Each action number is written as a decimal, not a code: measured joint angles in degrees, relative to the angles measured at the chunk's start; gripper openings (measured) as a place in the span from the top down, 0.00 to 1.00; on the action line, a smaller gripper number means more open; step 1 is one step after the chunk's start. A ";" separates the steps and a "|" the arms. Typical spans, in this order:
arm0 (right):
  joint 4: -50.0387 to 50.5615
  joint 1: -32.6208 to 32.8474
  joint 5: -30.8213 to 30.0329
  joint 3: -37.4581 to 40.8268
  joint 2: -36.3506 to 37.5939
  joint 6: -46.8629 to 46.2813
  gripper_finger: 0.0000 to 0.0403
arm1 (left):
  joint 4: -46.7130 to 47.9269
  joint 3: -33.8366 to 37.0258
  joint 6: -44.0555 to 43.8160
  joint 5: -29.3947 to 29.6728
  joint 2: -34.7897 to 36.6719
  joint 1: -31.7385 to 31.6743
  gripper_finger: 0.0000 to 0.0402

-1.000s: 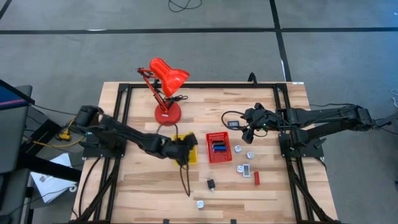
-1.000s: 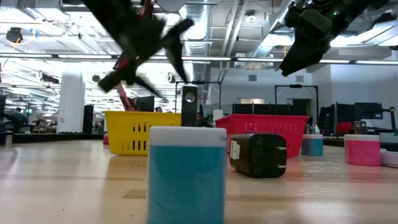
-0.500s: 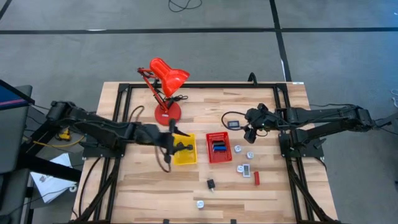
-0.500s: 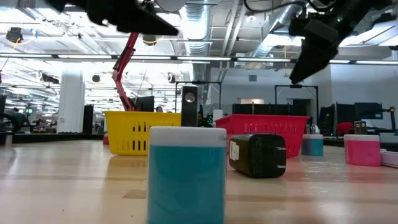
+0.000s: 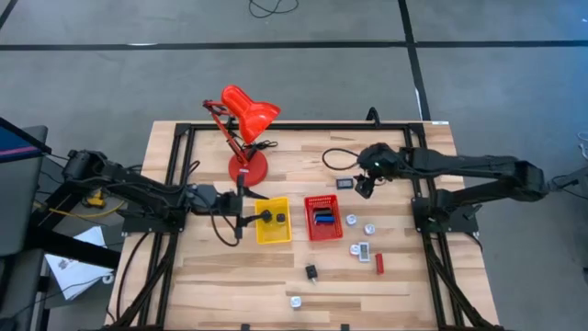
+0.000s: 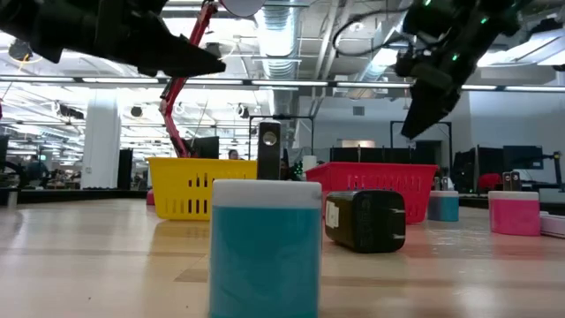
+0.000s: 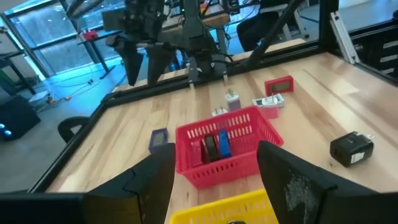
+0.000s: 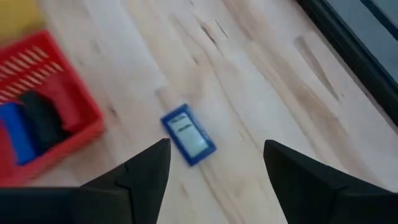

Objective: Pick & Place Office items
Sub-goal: Put the dark blue digital timer into the red bin

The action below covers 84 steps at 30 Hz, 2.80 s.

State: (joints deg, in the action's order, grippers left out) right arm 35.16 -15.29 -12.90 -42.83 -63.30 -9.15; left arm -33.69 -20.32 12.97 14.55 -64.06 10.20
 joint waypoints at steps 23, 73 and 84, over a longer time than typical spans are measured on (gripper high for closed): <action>-11.48 -21.12 23.34 -0.39 -28.05 20.97 0.38 | -2.97 1.42 0.02 0.00 -0.06 0.00 0.46; -17.93 -16.65 26.67 -0.24 -32.12 25.40 0.49 | -5.14 1.38 0.67 0.39 -0.06 -0.07 0.46; -17.80 -15.67 25.23 -0.06 -30.40 25.91 0.68 | -5.14 1.38 0.65 0.42 -0.06 -0.05 0.46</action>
State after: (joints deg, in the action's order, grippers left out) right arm 17.37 -30.96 12.33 -42.89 -93.69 16.76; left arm -38.83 -18.94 13.63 14.96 -64.12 10.14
